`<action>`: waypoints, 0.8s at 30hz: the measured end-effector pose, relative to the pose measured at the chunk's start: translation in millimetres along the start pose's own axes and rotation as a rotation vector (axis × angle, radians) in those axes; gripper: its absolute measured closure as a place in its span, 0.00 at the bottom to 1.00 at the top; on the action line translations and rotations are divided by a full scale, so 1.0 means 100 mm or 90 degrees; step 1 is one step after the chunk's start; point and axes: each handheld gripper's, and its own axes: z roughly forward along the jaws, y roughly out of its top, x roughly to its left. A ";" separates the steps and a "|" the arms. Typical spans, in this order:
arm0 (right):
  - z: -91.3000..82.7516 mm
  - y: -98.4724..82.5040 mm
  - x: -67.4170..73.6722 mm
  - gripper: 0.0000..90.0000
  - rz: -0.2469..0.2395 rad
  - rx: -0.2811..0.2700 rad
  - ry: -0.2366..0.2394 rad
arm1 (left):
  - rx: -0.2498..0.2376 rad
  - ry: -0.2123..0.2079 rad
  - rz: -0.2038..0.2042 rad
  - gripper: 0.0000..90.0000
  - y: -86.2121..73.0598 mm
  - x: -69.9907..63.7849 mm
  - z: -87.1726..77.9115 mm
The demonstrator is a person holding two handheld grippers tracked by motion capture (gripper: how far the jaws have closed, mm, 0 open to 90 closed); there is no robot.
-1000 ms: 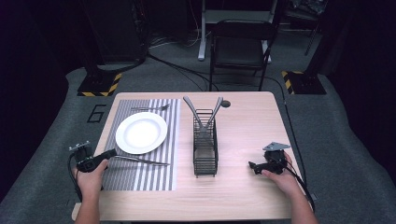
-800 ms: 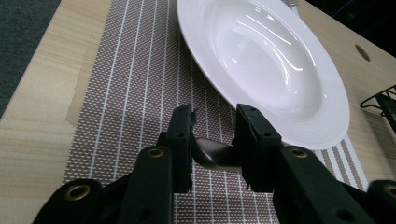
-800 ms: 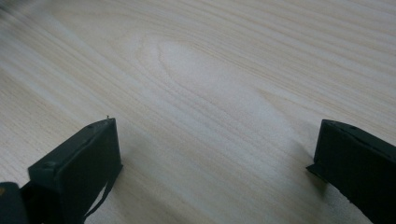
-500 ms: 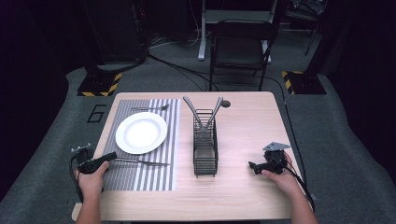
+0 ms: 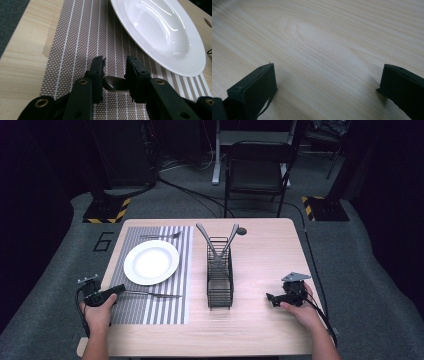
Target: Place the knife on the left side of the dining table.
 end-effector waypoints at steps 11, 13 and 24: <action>0.00 0.00 0.00 0.00 0.000 0.000 0.000 | 0.015 0.018 0.006 0.75 -0.07 0.01 0.00; 0.00 0.00 0.00 0.00 -0.002 -0.002 -0.002 | 0.014 0.017 0.000 0.75 -0.07 0.02 0.00; 0.00 0.00 0.00 0.00 -0.001 0.000 0.000 | 0.008 0.016 -0.002 0.75 -0.07 0.05 0.00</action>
